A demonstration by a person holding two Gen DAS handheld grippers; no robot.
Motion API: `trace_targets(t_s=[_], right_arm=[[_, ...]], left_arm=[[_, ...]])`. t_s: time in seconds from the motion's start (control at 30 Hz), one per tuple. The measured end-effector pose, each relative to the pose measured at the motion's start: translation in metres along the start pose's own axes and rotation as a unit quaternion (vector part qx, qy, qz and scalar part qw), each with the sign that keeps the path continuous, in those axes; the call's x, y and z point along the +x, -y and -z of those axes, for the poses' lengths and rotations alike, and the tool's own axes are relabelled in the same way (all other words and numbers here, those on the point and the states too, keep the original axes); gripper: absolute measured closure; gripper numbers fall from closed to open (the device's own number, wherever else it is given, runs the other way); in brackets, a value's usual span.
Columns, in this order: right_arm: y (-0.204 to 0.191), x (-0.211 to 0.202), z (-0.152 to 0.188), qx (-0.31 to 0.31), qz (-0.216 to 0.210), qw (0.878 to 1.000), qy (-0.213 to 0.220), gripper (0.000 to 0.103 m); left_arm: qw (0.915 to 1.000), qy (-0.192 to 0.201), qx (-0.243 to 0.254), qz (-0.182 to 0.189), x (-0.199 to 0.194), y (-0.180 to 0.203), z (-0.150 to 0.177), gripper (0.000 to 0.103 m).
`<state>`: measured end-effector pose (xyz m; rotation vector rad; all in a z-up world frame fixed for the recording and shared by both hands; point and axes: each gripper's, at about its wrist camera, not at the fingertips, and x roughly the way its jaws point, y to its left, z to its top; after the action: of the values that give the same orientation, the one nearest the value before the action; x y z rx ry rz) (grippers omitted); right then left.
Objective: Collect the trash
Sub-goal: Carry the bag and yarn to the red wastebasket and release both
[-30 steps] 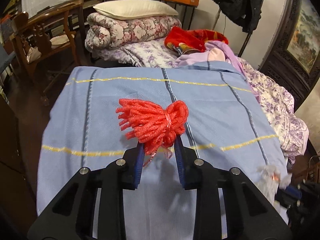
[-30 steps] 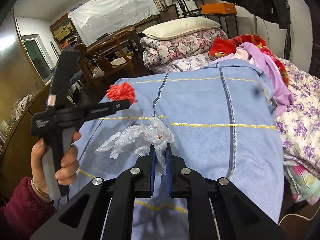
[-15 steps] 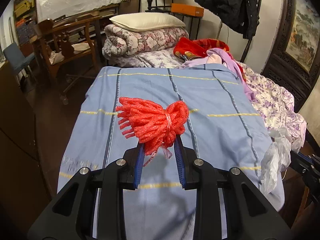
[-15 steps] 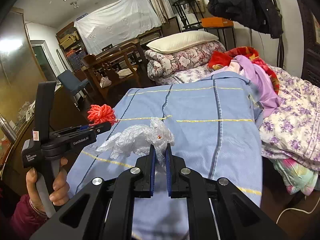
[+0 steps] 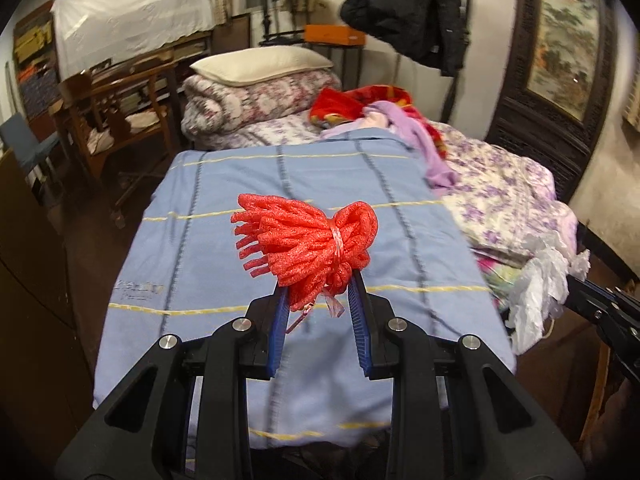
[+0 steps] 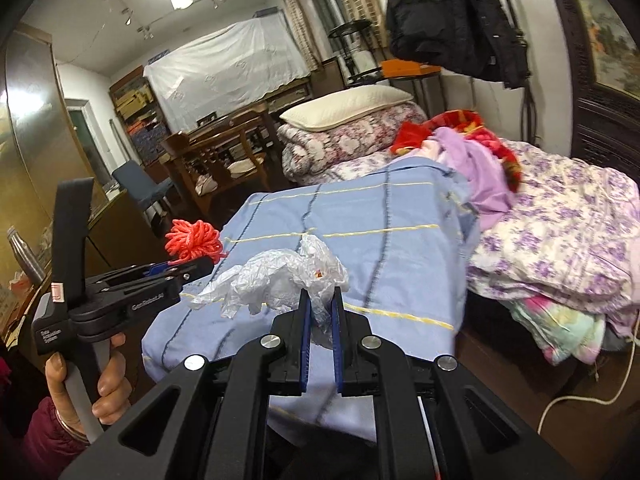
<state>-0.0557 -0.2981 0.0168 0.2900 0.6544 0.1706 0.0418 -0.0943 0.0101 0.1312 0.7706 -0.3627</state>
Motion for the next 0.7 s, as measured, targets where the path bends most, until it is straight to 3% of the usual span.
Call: trace_targets(t_s=[0.37,0.7], right_arm=[[0.080,-0.061,0.043,0.047,0.064,0.997,0.013,0.093],[0.168,-0.070,0.111,0.106,0.129,0.985,-0.041,0.093]], left_arm=[[0.9944,-0.015,0.077,0.070,-0.004,0.114,0.021,0.073],[0.9803,-0.060,0.139,0.126,0.020,0.200,0.055,0.073]])
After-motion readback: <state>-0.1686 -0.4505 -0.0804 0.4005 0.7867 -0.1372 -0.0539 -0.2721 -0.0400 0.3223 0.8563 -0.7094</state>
